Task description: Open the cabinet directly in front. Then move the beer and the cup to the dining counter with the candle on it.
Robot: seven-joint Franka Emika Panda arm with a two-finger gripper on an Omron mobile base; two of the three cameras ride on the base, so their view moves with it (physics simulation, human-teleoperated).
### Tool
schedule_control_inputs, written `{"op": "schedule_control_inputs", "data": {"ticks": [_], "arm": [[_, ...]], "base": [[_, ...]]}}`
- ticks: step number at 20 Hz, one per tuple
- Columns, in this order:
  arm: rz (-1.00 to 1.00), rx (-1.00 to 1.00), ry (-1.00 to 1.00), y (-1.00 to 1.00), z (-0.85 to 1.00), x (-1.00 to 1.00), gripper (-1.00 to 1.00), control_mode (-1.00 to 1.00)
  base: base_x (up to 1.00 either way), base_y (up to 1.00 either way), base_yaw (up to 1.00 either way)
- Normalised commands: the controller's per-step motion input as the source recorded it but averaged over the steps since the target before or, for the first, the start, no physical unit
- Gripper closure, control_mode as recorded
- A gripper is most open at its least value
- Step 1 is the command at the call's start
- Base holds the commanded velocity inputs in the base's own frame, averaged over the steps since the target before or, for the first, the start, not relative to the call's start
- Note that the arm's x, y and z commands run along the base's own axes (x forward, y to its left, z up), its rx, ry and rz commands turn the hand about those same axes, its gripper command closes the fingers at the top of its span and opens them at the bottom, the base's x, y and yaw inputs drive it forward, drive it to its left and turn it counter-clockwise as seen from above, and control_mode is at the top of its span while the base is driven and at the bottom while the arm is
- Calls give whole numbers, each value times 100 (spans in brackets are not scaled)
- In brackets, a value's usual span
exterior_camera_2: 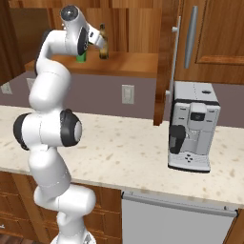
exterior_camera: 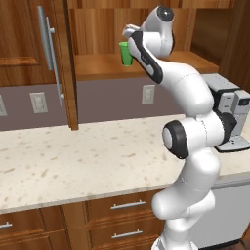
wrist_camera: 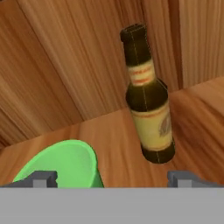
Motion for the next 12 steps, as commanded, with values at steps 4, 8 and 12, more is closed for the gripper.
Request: {"op": "schedule_control_inputs", "data": {"ticks": [4, 8, 12], "arm": [[0, 0, 11, 1, -24, 30, -100, -100], [0, -3, 14, 0, -41, 4, -100, -100], [0, -3, 14, 0, -53, 0, 100, -100]], "base": [[0, 0, 0], [0, 0, 0], [0, 0, 0]]}}
